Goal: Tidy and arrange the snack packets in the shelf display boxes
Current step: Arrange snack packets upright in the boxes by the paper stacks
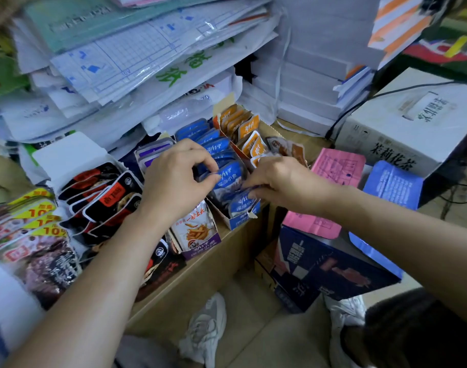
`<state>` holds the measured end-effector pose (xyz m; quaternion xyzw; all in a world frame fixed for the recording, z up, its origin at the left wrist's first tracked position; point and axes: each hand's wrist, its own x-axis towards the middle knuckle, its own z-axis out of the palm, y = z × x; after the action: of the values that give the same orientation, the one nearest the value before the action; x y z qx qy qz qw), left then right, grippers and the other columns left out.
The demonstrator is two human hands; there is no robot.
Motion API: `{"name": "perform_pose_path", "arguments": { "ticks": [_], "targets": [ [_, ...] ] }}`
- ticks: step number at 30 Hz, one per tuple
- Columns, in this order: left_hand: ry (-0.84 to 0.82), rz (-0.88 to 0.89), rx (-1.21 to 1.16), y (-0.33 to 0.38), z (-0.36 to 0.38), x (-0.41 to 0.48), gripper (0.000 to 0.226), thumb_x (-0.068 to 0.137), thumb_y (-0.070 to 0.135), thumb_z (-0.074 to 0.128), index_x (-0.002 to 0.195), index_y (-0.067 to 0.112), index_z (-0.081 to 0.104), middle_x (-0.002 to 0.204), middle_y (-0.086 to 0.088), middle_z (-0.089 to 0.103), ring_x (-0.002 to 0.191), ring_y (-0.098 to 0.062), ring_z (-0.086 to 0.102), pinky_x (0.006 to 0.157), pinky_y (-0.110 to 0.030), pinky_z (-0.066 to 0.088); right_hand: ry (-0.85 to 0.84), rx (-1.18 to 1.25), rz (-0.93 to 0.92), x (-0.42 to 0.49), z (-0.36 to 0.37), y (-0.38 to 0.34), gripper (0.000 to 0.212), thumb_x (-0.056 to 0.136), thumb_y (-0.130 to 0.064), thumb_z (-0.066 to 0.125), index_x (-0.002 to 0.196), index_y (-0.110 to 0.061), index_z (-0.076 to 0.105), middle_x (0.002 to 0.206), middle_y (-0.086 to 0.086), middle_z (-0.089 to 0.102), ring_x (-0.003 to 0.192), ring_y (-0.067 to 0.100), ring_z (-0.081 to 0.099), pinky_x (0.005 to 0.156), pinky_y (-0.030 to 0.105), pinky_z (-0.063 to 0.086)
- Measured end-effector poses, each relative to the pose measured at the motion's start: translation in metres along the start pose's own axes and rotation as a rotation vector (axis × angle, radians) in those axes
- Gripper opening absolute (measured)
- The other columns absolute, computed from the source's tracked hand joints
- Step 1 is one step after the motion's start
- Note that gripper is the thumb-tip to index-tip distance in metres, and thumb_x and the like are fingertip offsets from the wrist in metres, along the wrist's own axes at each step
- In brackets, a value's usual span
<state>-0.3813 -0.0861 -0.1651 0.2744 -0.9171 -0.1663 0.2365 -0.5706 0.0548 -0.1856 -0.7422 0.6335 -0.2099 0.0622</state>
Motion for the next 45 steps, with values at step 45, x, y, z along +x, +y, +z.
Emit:
{"name": "perform_pose_path", "arguments": {
  "ticks": [45],
  "targets": [
    [-0.065,-0.041,0.036,0.009,0.000,-0.002,0.032,0.071,0.048,0.085,0.089,0.037,0.062,0.101,0.016,0.055,0.089,-0.011,0.056,0.072,-0.036,0.049,0.378,0.057,0.256,-0.001,0.012,-0.016,0.041,0.086,-0.023,0.078,0.124,-0.012,0.066,0.117,0.004,0.069,0.109,0.015,0.063,0.083,0.035,0.060]
  ]
}}
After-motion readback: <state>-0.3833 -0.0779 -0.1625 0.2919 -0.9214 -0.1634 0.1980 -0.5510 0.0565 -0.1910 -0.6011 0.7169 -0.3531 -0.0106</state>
